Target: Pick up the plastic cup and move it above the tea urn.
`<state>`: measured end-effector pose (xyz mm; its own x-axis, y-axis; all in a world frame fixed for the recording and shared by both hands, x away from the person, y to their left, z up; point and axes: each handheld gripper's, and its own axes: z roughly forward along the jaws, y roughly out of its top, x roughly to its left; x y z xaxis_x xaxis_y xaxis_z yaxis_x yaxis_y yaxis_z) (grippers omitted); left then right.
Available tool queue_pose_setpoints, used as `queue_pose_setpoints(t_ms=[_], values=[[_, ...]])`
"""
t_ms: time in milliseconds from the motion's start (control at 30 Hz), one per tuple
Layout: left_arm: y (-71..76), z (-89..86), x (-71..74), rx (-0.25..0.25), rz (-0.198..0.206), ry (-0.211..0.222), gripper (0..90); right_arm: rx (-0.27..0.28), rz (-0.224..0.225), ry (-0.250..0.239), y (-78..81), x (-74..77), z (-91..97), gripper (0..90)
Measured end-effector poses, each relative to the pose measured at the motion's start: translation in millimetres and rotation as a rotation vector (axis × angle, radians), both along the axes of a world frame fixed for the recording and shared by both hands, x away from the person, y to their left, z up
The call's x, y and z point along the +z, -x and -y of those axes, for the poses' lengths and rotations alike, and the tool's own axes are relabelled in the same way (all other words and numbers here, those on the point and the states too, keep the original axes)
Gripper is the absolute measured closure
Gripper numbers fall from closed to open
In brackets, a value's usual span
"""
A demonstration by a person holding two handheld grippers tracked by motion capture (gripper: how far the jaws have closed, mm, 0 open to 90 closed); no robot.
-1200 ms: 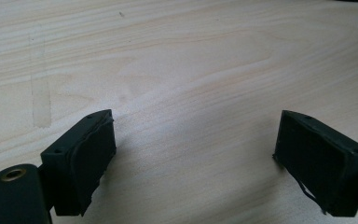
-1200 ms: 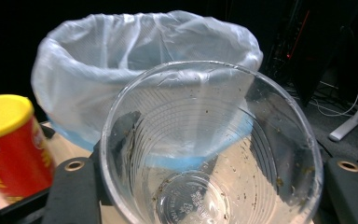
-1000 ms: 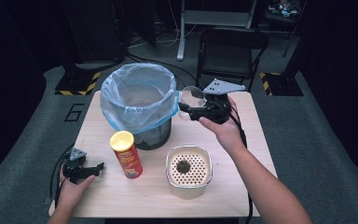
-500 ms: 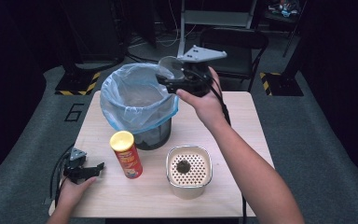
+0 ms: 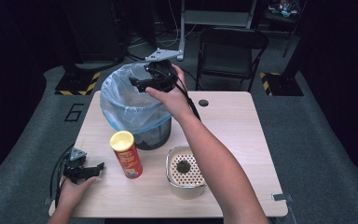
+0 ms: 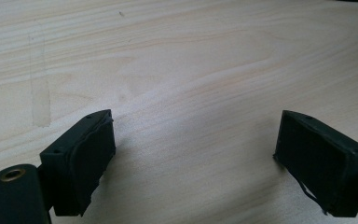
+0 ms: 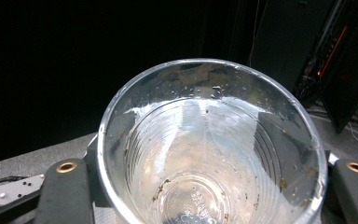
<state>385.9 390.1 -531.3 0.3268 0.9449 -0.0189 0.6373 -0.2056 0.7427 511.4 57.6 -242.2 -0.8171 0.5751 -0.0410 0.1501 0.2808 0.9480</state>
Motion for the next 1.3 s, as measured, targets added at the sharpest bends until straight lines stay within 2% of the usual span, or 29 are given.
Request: queue_pose_setpoints(t_ms=[100, 133, 167, 200, 267, 333, 367, 533, 700, 867, 933, 1067, 1100, 1167, 1300], values=[[0.0, 0.1, 0.0, 0.001, 0.0, 0.0, 11.8, -0.011, -0.022, 0.019, -2.6, -3.6, -6.4, 27.9], [0.2, -0.5, 1.2, -0.005, -0.015, -0.005, 11.8, -0.007, -0.027, 0.016, -3.4, -4.6, -7.8, 26.2], [0.2, -0.4, 1.3, -0.005, -0.015, -0.005, 11.8, -0.006, -0.037, 0.014, -4.1, -5.8, -9.3, 21.8], [0.1, -0.7, 1.3, -0.007, -0.015, -0.009, 11.8, -0.012, -0.048, 0.015, -4.9, -7.9, -12.1, 13.3], [0.2, -0.4, 1.2, -0.005, -0.015, -0.006, 11.9, -0.02, -0.047, 0.025, -4.8, -11.2, -15.0, 8.2], [0.1, -0.5, 0.8, -0.005, -0.008, -0.008, 11.9, -0.026, -0.049, 0.016, -2.5, -11.7, -15.0, 3.8], [-0.1, 0.2, -0.2, 0.003, 0.006, -0.003, 11.9, -0.021, -0.042, 0.008, -1.1, -10.6, -13.4, 3.5], [-0.2, 0.3, -0.2, 0.004, 0.006, 0.0, 12.0, -0.028, -0.006, -0.016, 4.7, -4.9, -0.3, 5.4], [0.0, 0.5, -0.5, 0.006, 0.007, 0.001, 11.9, -0.038, 0.011, -0.012, 11.2, -2.4, 15.4, 7.0], [0.4, 0.6, -0.2, 0.005, 0.0, 0.004, 12.0, -0.039, 0.037, -0.008, 21.6, 1.1, 41.1, 14.1], [0.4, 0.2, 0.1, 0.004, 0.001, -0.001, 12.1, -0.045, 0.015, -0.012, 25.8, 0.7, 51.5, 14.0], [1.0, -0.2, 1.1, -0.001, -0.006, -0.002, 13.2, -0.042, 0.033, 0.007, 34.2, -1.9, 72.4, 15.4], [1.1, -0.1, 1.2, 0.0, -0.006, -0.003, 13.7, -0.055, 0.04, 0.012, 37.0, -3.3, 79.1, 16.5], [0.9, 0.1, 1.0, -0.002, 0.006, -0.011, 14.3, -0.065, 0.038, 0.01, 40.7, -5.6, 88.2, 17.2], [2.2, 1.4, 2.4, 0.001, -0.008, -0.001, 15.0, -0.095, 0.026, 0.009, 47.5, -12.7, 107.4, 19.8]])
